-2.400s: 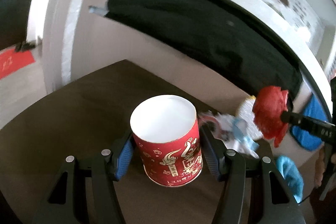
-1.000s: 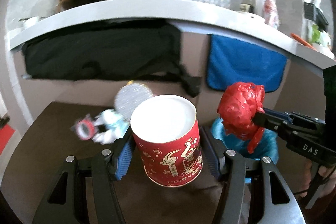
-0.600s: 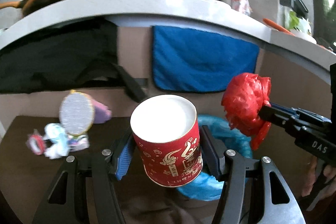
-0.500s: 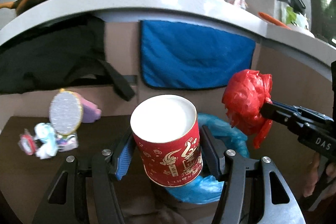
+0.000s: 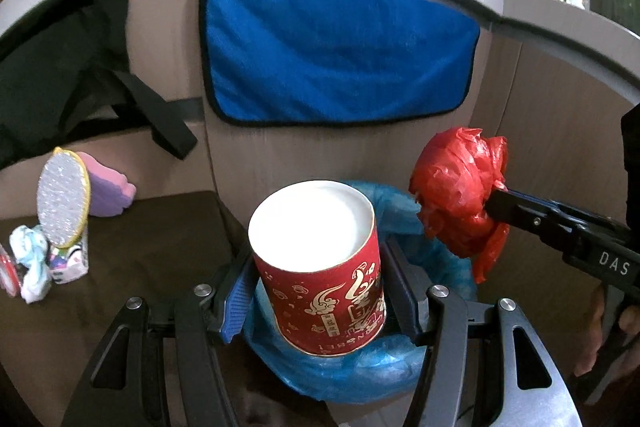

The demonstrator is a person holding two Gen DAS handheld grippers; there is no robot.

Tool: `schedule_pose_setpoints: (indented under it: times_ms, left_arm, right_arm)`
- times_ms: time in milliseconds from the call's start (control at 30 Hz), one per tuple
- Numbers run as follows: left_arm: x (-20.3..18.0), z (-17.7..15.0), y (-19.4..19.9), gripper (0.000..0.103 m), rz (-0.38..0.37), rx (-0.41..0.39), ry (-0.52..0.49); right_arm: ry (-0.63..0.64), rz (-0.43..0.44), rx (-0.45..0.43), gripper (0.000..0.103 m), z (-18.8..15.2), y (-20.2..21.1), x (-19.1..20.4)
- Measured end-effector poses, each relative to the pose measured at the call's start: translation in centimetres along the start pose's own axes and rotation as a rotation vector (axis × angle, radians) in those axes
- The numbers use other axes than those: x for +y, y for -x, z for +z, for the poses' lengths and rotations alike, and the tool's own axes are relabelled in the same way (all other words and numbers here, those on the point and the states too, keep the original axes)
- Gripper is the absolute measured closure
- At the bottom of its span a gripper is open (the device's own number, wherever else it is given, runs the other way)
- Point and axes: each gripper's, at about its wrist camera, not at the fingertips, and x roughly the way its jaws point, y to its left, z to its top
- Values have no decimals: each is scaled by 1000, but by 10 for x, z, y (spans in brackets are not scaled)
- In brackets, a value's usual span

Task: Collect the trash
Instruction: 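Carry the red cup and red bag over the bin and open both tools, then move both tools back from the bin to the table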

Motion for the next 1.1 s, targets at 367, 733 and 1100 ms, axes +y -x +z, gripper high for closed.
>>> schedule_pose_setpoints:
  times_ms: [367,733,1100]
  left_arm:
    - [7,-3,-30,43,-29,57,24]
    - [14,-4,-53,42,-103,111,66]
    - [40,5,-42,9,-168,59,170]
  right_arm:
    - [-25,6,51,80,-7,-27,-10]
    - [-43,11,84,78,-9,-39,-14]
    - [-100,-15,52,48,-11,-33,-22]
